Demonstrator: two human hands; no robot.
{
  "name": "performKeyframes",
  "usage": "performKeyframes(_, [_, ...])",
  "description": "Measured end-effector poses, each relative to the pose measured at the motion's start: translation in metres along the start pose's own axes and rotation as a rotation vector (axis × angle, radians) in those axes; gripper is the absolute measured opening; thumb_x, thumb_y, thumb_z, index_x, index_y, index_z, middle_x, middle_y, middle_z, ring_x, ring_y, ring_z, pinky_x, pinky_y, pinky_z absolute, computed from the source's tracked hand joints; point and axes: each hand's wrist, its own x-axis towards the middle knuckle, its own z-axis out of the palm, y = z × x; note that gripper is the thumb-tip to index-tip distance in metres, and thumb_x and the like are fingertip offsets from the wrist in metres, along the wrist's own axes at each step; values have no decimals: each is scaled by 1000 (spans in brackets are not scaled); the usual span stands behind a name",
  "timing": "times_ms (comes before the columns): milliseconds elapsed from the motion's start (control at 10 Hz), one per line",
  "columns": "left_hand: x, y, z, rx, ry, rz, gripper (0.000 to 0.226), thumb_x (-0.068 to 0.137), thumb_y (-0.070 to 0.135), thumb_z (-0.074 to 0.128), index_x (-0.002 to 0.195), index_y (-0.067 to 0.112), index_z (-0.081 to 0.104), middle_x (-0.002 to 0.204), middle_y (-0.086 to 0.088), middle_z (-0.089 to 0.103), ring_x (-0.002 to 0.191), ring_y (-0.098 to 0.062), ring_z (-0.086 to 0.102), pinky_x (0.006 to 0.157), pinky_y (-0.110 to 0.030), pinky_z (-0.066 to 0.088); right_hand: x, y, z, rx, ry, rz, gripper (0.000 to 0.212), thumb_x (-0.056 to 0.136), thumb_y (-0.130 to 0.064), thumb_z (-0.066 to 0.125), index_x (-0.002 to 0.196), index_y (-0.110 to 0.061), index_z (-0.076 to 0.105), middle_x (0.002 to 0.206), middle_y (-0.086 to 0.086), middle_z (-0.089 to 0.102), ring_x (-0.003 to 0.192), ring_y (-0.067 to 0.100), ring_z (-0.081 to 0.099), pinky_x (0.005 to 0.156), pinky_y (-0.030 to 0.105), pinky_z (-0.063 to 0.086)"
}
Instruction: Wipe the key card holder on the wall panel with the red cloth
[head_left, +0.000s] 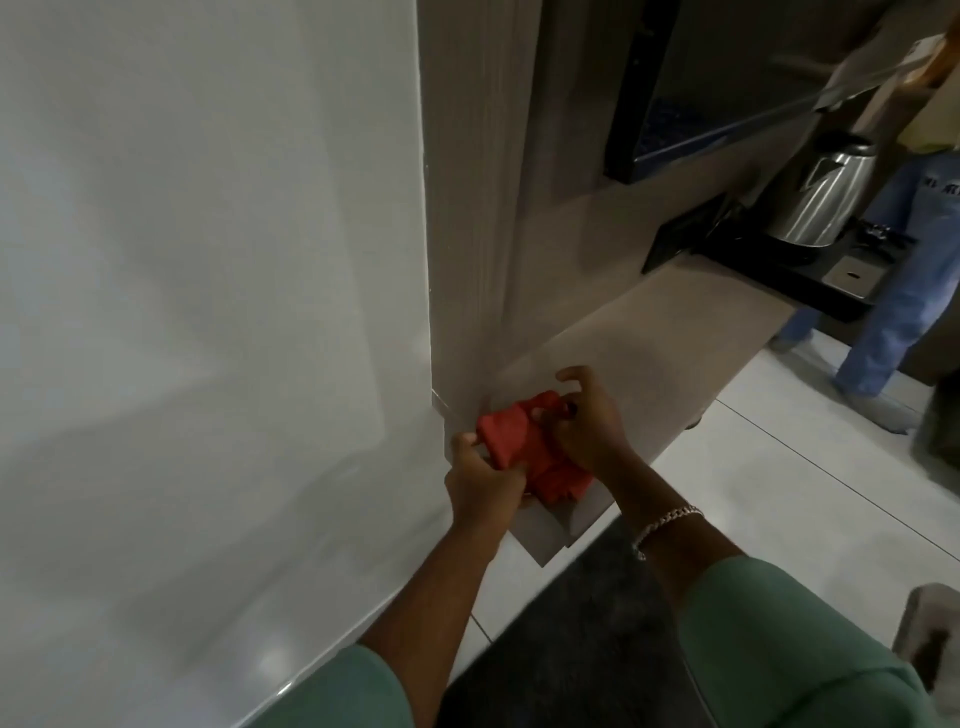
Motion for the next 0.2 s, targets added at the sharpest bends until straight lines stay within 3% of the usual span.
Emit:
performKeyframes(100, [-1, -1, 0, 132, 32, 134, 46, 77, 8, 76, 107, 18, 43, 112, -11, 63, 98, -32, 67, 78, -48, 63, 6, -2, 7, -114, -35, -9, 52, 91, -22, 70, 135, -22, 42, 113, 5, 59, 100, 23, 57, 75, 30, 51])
performKeyframes(200, [-5, -2, -21, 342, 21, 277, 41, 81, 13, 73, 108, 19, 43, 106, -10, 65, 97, -32, 68, 81, -40, 60, -9, -9, 15, -452, 110, -143, 47, 96, -32, 61, 138, -19, 44, 136, 14, 56, 124, 33, 51, 102, 49, 45])
